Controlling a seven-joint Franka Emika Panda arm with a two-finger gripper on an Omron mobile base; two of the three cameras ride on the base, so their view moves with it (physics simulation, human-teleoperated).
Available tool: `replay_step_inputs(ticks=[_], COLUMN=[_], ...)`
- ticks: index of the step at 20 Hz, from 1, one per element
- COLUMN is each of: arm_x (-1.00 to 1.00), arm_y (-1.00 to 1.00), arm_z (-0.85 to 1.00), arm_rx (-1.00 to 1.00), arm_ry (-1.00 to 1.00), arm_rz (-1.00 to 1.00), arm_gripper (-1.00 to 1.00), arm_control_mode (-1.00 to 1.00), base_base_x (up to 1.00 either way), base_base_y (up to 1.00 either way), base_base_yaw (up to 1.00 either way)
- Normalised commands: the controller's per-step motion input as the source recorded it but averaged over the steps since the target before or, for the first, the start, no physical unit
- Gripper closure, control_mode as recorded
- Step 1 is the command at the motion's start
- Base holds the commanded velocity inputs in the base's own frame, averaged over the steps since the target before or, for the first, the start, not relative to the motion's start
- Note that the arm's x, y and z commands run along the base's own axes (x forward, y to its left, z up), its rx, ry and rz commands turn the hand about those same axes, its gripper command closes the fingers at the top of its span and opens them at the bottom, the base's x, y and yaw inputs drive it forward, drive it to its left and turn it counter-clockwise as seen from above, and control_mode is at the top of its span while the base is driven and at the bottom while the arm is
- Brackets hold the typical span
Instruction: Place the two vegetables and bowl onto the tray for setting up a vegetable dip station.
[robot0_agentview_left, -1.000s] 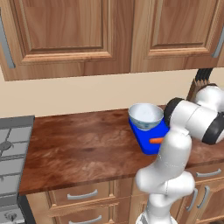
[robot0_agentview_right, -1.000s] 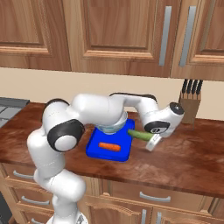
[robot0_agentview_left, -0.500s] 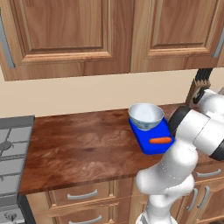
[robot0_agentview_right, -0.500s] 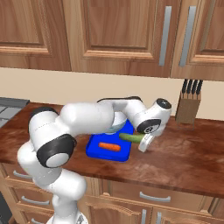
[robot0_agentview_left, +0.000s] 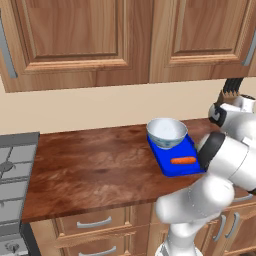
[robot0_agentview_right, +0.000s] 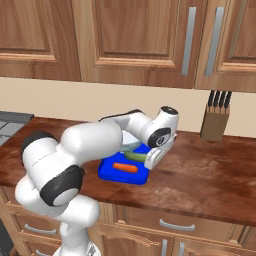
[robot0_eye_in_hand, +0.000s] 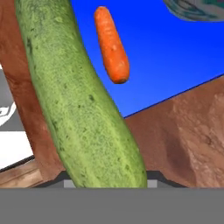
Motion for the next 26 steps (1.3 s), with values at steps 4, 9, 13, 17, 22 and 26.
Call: replay_step_inputs(ticks=[4,9,13,17,22,26], arm_x=[-0.03,0.00,0.00,-0.01,0.00,0.00], arm_y=[0.35,0.33,0.28,0.27,0.26,0.22], arm_z=[0.00,0.00,-0.01,-0.05,-0.08,-0.13], arm_rx=[0.00,0.00,0.00,0.00,0.00,0.00], arm_ry=[0.07,0.01,0.00,0.00,0.00,0.00], arm_rz=[0.00,0.00,0.00,0.00,0.00,0.00], arm_gripper=[1.00,1.00,1.00,1.00,1.00,1.00], arm_control_mode=[-1.00,-1.00,-1.00,-1.00,-1.00,-1.00], base_base_x=[0.00,0.00,0.00,0.00,0.00,0.00], base_base_y=[0.00,0.00,0.00,0.00,0.00,0.00], base_base_yaw=[0.00,0.00,0.00,0.00,0.00,0.00])
